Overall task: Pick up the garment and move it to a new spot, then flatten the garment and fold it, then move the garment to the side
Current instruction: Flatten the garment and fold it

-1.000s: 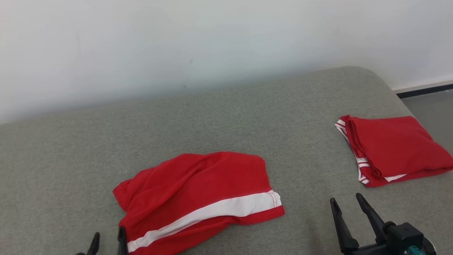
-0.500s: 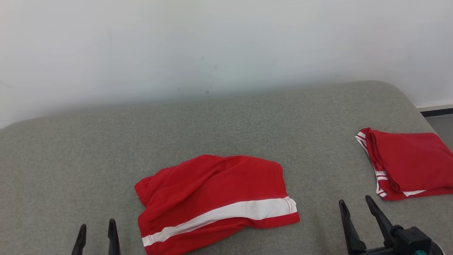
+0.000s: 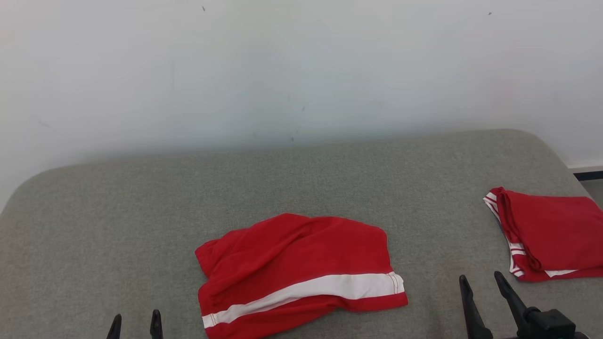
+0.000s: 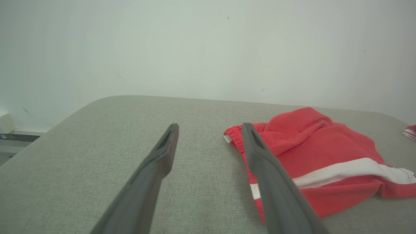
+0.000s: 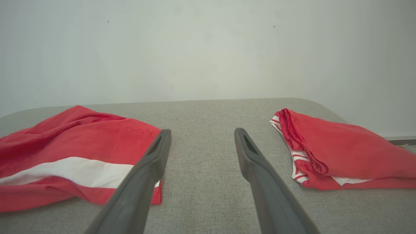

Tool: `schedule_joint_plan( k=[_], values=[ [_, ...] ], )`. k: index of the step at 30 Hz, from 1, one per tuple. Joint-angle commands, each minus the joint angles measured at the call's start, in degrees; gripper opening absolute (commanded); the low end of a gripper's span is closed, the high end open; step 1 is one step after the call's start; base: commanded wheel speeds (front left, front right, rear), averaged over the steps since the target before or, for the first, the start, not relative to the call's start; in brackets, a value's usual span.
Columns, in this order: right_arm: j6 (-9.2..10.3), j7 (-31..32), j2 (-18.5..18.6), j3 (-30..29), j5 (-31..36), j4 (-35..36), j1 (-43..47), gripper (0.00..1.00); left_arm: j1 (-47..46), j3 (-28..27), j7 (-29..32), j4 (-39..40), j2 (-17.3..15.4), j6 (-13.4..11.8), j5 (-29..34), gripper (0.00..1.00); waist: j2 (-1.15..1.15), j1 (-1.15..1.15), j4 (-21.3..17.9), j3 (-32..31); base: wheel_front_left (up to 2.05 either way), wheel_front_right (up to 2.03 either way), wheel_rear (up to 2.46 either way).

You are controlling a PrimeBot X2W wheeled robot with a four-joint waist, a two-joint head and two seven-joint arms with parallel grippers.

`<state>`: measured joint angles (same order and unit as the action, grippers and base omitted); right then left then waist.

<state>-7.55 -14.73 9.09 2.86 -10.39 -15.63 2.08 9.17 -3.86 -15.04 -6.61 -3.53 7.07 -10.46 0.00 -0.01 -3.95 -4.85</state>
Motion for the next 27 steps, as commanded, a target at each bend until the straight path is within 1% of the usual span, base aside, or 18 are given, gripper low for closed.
schedule_joint_plan(
  k=[1, 7, 14, 27],
  values=[
    [0.16, -0.4, 0.4, -0.2, 0.2, -0.4, -0.8, 1.00, 0.5, -0.2, -0.2, -0.4, 0.1, 0.1, 0.4, 1.00, 0.00, 0.01, 0.2, -0.2, 0.00, 0.00, 0.00],
    [0.16, -0.4, 0.8, -0.7, 0.0, -2.6, -2.0, 1.00, 0.0, -0.2, -0.2, -3.4, 0.2, 0.5, 0.4, 1.00, 0.00, 0.01, 0.5, -0.6, 0.00, 0.00, 0.00],
    [0.16, -0.5, 0.7, -0.5, -0.2, -3.6, -2.4, 1.00, 0.2, 1.4, -0.2, -5.9, 0.3, 0.4, -0.2, 1.00, 0.00, 0.01, 0.5, -0.4, 0.00, 0.00, 0.00],
    [0.16, -0.5, 0.6, 0.1, -0.6, -3.3, -2.9, 1.00, -0.6, 2.5, -0.2, -6.1, -0.3, 0.3, -0.7, 1.00, 0.00, 0.01, 0.3, 0.3, 0.00, 0.00, 0.00]
  ],
)
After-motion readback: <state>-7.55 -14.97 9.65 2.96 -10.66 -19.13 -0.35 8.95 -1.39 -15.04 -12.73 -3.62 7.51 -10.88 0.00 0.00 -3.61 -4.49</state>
